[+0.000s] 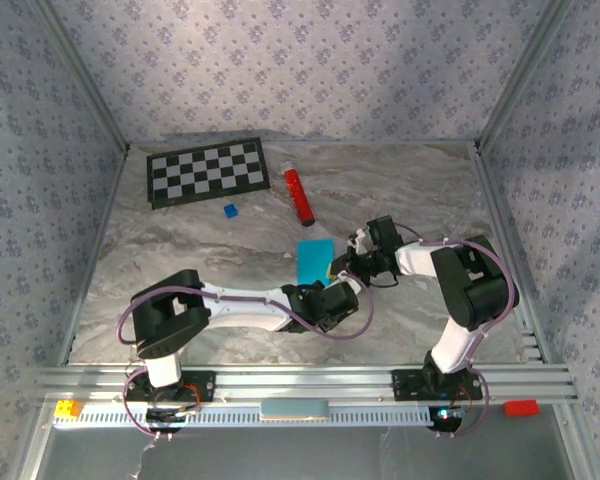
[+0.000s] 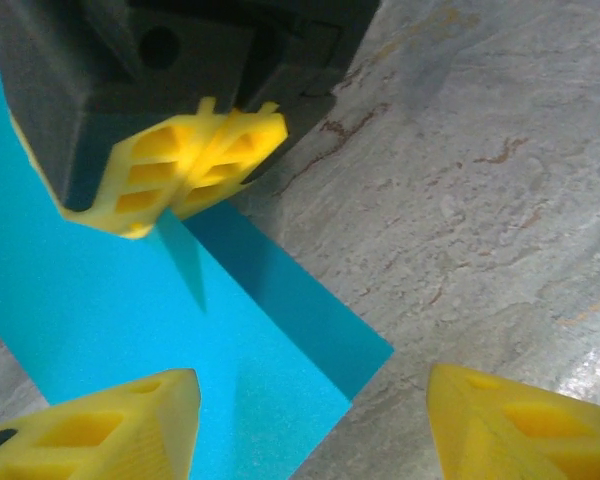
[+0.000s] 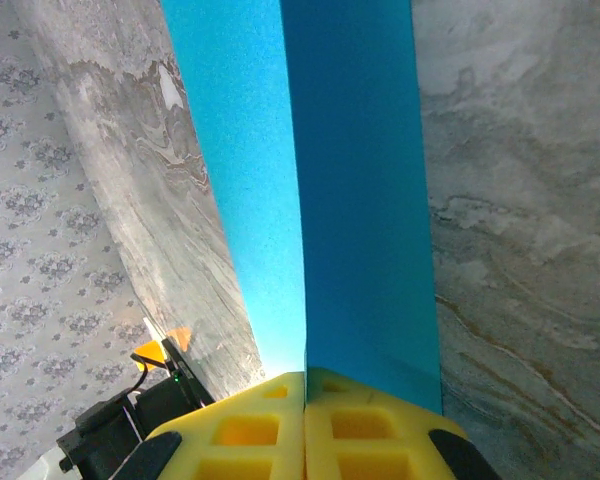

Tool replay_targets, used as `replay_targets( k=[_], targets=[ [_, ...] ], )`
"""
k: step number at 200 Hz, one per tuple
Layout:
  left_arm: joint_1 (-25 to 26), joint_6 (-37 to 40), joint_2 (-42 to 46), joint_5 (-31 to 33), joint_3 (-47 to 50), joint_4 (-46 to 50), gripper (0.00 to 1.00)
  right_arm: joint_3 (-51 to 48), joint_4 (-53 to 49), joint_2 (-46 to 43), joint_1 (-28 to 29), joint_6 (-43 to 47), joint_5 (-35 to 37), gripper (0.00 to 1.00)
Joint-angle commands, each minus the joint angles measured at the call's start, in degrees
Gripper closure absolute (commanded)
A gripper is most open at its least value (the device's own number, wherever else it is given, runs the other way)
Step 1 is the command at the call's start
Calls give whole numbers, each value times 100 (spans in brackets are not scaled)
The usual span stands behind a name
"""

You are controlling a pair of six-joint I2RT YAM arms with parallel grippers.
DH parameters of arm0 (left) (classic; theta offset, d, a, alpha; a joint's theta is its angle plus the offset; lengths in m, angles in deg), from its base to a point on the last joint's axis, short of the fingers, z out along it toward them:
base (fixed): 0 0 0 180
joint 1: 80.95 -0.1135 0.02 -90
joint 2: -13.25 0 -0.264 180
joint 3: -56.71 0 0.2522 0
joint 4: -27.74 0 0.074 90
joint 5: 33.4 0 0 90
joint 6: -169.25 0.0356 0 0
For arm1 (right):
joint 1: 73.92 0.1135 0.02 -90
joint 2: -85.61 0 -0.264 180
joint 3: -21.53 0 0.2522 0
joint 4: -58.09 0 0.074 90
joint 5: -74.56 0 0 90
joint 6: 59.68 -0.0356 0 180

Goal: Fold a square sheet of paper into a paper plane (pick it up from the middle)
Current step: Fold the triangle a second time at the center of the table.

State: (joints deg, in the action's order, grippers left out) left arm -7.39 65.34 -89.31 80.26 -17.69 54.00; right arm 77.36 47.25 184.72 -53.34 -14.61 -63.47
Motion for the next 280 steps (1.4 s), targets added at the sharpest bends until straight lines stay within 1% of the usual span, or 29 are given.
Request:
replay_targets(
  k=[1, 37, 69, 95, 142, 156, 174, 226, 236, 256, 280],
  targets=[
    [107, 142, -81, 177, -211, 76, 38, 95, -145, -19, -43, 105, -92, 93],
    [126, 143, -138, 279, -258, 120, 36, 99, -164, -36, -58, 119, -86, 92],
    [131, 108, -160, 448, -264, 200, 39, 78, -164, -54, -64, 117, -81, 92],
    [129, 117, -131, 552, -249, 234, 44, 73, -164, -58, -63, 116, -84, 92],
    [132, 144, -54, 647, -195, 245, 58, 71, -162, -53, -64, 121, -84, 92],
    [129, 152, -25, 630, -161, 206, 68, 58, -160, -61, -77, 118, -84, 92],
    [128, 143, -16, 630, -146, 201, 78, 48, -150, -76, -76, 123, -71, 92],
    [108, 57, 102, 543, -58, 119, 100, -27, -134, -158, -108, 125, -44, 91],
    [71, 40, 154, 425, -24, 78, 100, -58, -134, -205, -123, 133, -6, 89],
    [-44, -56, 296, 155, 73, -11, 100, -106, -223, -351, -212, 195, 96, 84],
    [-294, -241, 587, -500, 290, -259, 100, -168, -485, -635, -417, 367, 308, 78]
  ],
)
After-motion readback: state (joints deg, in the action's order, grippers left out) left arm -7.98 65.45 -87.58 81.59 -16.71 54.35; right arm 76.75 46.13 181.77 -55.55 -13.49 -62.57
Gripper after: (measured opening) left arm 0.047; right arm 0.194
